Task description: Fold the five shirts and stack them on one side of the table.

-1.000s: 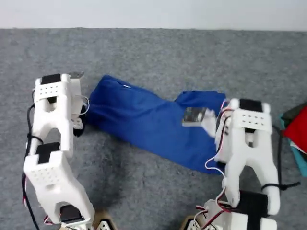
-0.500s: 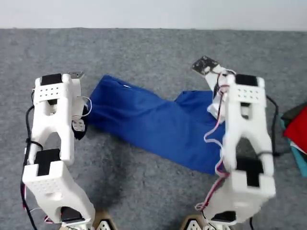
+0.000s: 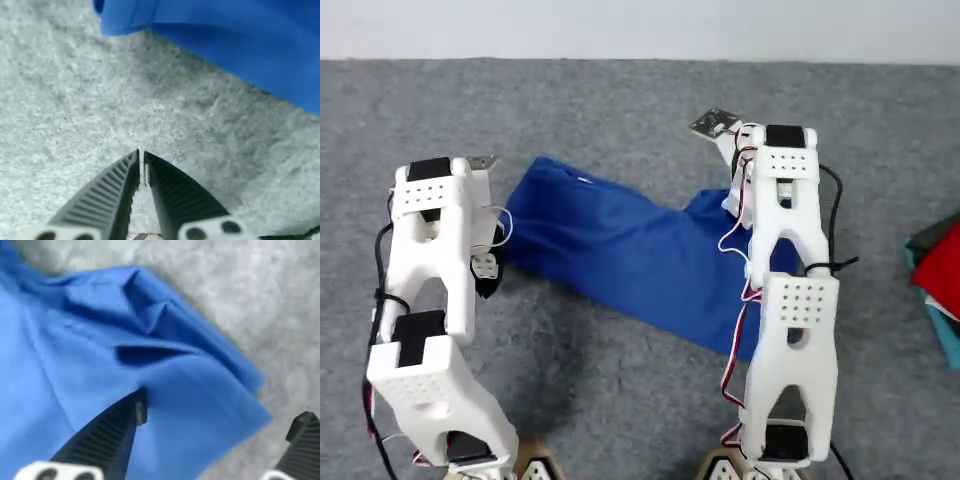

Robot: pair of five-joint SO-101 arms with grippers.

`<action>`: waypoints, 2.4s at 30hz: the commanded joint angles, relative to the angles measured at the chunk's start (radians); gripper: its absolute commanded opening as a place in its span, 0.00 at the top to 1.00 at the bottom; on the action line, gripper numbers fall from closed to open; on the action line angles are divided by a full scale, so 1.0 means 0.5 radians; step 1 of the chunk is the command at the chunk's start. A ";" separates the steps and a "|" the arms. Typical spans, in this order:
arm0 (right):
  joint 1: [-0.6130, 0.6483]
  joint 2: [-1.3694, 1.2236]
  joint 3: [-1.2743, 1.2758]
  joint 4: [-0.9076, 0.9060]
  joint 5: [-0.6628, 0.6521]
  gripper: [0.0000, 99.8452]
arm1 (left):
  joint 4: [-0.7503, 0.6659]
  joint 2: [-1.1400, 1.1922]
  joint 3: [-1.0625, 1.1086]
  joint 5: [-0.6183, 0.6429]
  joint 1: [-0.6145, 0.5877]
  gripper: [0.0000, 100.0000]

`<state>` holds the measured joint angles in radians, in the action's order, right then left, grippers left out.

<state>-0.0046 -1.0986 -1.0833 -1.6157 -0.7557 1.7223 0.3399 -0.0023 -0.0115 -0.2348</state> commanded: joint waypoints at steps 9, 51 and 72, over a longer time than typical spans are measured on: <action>0.060 -0.585 -1.062 -0.342 0.021 0.95 | 0.064 -0.132 -0.008 0.021 0.009 0.98; 0.493 1.364 1.623 -0.308 -0.381 0.98 | 0.058 -0.110 -0.005 0.018 0.012 0.98; 0.493 1.594 1.850 -0.358 -0.344 0.73 | -0.068 -0.117 -0.204 0.028 0.006 0.98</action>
<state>0.2700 -0.4143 -0.1488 -1.7568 -0.9168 1.7223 0.3399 0.0437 -0.0115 -0.2348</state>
